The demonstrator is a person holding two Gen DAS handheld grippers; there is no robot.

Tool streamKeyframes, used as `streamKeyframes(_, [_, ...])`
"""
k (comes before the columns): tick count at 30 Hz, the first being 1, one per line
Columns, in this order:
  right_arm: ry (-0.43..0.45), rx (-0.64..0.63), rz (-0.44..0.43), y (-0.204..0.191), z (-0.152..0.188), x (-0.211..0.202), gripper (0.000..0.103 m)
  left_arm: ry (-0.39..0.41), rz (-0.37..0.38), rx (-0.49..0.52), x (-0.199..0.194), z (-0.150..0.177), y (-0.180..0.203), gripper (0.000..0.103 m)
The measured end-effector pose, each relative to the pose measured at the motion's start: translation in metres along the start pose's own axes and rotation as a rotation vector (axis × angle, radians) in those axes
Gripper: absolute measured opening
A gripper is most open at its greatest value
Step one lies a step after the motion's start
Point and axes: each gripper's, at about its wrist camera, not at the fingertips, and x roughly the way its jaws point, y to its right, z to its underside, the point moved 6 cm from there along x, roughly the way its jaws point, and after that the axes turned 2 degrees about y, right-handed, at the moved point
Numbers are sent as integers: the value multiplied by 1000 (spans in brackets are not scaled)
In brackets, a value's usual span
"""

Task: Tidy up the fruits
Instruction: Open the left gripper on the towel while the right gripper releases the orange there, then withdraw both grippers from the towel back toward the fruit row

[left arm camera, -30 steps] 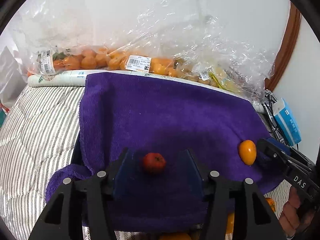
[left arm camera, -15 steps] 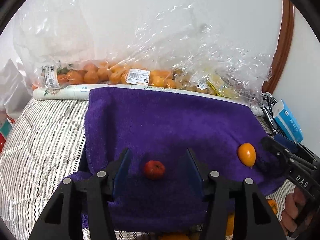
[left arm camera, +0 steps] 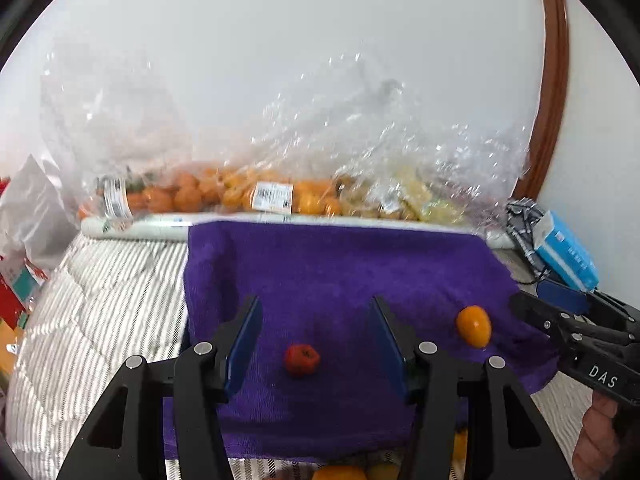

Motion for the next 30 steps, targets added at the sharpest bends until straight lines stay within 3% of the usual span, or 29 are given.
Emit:
streamKeyframes(8, [97,-47,44,-19,-1,-73,56,-8,46,-54,-49,-1,-3,52])
streamKeyframes(16, [79,31,24,-19,23,-116,56,-30,21,-24,-97,26,-17,53])
streamKeyframes(23, [8,41,3,-27,69,-119,56,-91,-30,-53,-107,69,-45,53])
streamKeyframes(30, [-71,83,18,-20,110,-90,52,-146,-47,-73,-103,101,-65,53])
